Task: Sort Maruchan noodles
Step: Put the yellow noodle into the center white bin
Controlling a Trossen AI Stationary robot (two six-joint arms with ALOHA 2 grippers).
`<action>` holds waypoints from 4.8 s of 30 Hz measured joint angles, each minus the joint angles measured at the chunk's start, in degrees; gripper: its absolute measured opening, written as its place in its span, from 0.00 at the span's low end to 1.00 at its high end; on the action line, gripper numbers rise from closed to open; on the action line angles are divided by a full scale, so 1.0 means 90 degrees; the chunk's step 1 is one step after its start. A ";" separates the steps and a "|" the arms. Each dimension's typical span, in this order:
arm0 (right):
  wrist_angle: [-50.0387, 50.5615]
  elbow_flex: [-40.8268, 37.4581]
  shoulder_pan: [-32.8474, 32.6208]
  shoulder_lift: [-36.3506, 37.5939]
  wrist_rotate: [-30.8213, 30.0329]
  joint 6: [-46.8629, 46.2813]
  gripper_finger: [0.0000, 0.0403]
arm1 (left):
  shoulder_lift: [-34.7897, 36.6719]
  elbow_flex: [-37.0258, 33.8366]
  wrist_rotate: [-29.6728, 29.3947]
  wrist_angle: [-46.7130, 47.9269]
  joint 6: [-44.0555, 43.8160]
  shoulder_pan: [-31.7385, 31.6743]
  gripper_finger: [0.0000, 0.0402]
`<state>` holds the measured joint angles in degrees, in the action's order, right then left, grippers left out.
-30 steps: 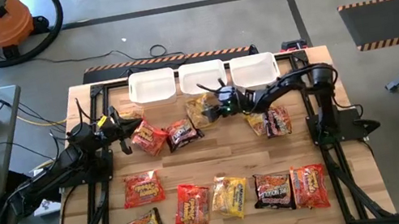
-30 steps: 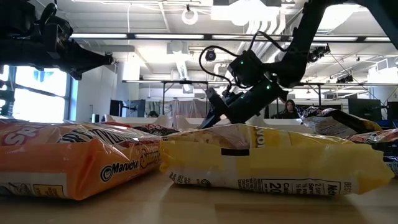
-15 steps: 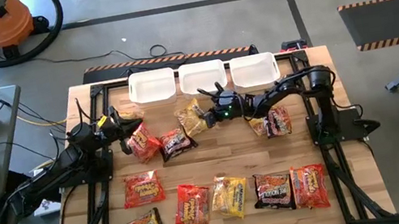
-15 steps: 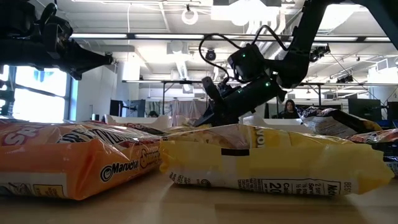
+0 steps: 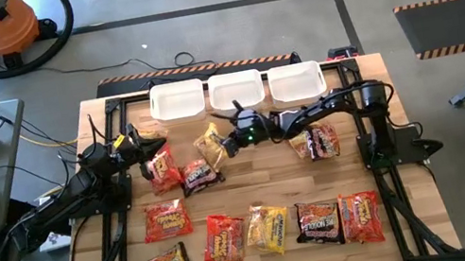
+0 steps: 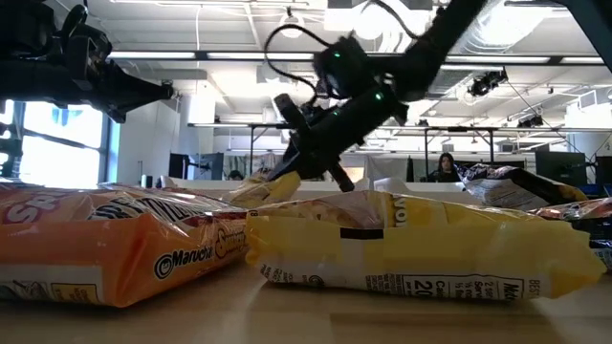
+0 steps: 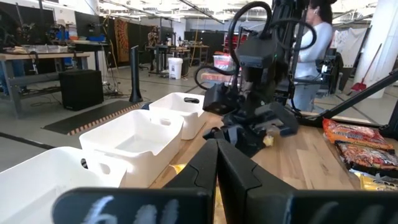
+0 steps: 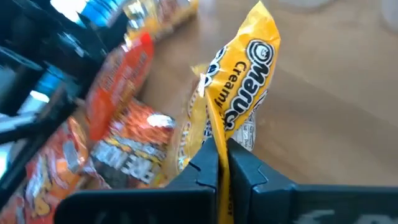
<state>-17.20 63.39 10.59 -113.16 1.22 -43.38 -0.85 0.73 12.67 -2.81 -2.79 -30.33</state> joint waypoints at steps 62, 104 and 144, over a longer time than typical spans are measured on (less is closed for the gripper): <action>0.2274 0.3348 -0.0346 -0.1690 0.0662 0.0715 0.00 | 0.0001 0.0000 0.0002 0.0000 -0.0001 0.0000 0.01; 1.0336 0.6184 0.1275 -0.1464 -0.4192 0.0483 0.00 | -0.0002 0.0000 -0.0002 0.0000 0.0000 0.0001 0.01; 0.9549 0.6180 0.1433 -0.1472 -0.4173 0.1353 0.25 | -0.0002 0.0000 -0.0002 0.0000 0.0000 0.0000 0.01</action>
<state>68.75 119.01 23.49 -126.41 -36.34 -31.20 -0.86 0.73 12.64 -2.81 -2.79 -30.34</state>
